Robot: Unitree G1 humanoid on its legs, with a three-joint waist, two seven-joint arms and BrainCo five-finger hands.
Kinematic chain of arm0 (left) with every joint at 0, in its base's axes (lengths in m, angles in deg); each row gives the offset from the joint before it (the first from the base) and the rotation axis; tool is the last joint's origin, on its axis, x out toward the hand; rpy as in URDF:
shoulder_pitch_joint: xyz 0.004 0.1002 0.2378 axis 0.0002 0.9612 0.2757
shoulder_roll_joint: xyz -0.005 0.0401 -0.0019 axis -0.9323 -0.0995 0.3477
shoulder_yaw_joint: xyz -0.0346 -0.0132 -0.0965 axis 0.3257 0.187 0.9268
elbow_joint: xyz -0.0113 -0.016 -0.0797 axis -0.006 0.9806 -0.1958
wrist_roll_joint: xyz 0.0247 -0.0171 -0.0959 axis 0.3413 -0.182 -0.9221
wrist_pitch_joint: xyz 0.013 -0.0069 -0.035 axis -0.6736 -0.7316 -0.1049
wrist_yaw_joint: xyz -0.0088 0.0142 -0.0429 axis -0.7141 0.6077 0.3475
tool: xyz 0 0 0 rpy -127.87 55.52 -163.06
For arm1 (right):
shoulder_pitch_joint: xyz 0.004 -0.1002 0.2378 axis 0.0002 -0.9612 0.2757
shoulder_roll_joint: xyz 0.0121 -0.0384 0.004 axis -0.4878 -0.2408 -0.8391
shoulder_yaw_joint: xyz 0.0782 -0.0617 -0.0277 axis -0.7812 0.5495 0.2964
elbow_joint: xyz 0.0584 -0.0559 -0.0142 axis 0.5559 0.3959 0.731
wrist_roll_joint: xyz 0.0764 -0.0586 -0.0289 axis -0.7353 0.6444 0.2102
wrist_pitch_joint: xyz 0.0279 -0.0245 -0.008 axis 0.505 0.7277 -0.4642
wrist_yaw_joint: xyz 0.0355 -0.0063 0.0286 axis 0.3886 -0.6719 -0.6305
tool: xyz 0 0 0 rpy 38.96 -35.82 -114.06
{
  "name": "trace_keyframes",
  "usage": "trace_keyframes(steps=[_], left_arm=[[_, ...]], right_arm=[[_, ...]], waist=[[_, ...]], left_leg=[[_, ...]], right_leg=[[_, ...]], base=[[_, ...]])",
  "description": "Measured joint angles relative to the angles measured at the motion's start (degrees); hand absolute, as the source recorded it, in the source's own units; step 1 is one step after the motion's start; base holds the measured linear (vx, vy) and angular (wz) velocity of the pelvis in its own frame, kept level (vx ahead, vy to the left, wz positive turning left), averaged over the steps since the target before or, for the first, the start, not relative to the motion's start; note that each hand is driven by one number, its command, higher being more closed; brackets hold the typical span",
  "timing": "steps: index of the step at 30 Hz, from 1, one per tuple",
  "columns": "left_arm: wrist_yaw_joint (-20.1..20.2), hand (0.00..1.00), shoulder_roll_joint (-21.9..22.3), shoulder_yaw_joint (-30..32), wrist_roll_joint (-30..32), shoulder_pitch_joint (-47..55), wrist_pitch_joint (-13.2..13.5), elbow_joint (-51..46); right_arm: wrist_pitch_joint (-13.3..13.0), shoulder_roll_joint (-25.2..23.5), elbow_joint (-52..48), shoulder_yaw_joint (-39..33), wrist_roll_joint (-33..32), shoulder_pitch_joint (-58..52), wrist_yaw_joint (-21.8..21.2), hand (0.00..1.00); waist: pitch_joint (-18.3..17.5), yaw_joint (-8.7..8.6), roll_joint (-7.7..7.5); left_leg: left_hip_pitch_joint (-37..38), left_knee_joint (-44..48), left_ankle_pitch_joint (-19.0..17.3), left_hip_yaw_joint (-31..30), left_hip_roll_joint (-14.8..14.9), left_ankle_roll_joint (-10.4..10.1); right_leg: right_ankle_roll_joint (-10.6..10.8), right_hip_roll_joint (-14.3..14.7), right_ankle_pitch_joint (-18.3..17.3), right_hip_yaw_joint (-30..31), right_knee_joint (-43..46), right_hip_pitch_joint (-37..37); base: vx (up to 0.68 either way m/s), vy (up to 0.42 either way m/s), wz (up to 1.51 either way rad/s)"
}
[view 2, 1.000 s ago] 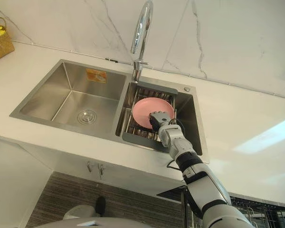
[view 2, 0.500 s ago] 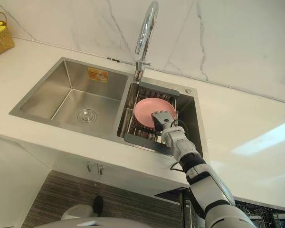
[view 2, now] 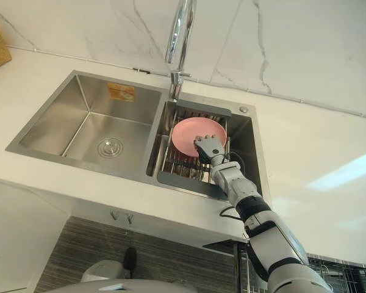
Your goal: Walk over to the sink, pick up the cup, carry it to the dishwasher, place the cup inside the dishwasher, then close the dishwasher door
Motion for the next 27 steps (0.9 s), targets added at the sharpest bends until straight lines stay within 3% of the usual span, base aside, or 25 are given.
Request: trace_keyframes(steps=[6, 16, 20, 27], left_arm=[[0.01, 0.00, 0.32, -0.81, -0.01, 0.01, 0.59, 0.00], [-0.01, 0.00, 0.78, -0.79, 0.00, 0.96, 1.56, 0.00], [-0.02, 0.00, 1.26, -0.82, 0.01, 1.01, 1.69, 0.01], [-0.02, 0.00, 1.58, -0.83, -0.01, 1.24, 1.69, 0.08]], right_arm=[[0.00, 0.72, -0.36, -0.81, 0.11, -0.67, 4.13, 1.00], [-0.39, 1.12, -5.32, -2.83, -0.11, -2.66, 11.44, 1.00], [1.05, 1.22, -9.07, -8.40, -2.84, -2.38, 15.25, 1.00], [1.94, 1.22, -9.06, -9.51, -3.73, -1.87, 15.02, 1.00]], waist=[[0.31, -0.36, 1.09], [0.17, -1.48, 1.55], [-0.33, -1.25, 2.42], [-0.53, -1.21, 2.75]], left_leg=[[-0.01, 0.00, -0.01, 0.06, 0.01, -0.02], [-0.91, 0.01, 0.49, -0.16, -0.02, 0.39], [-0.86, 0.00, 0.50, -0.24, -0.01, 0.25], [-0.96, -0.01, 0.53, -0.26, 0.11, -0.04]], right_leg=[[0.07, -0.01, 0.04, 0.19, 0.07, -0.07], [0.19, -0.01, 0.17, 0.16, 0.06, -0.93], [0.18, 0.00, 0.17, 0.03, 0.06, -0.94], [0.14, 0.10, 0.14, -0.06, 0.02, -0.91]], base=[[-0.02, -0.006, -0.01], [0.00, -0.016, 0.00], [-0.02, -0.026, 0.03], [0.00, -0.001, 0.01]])
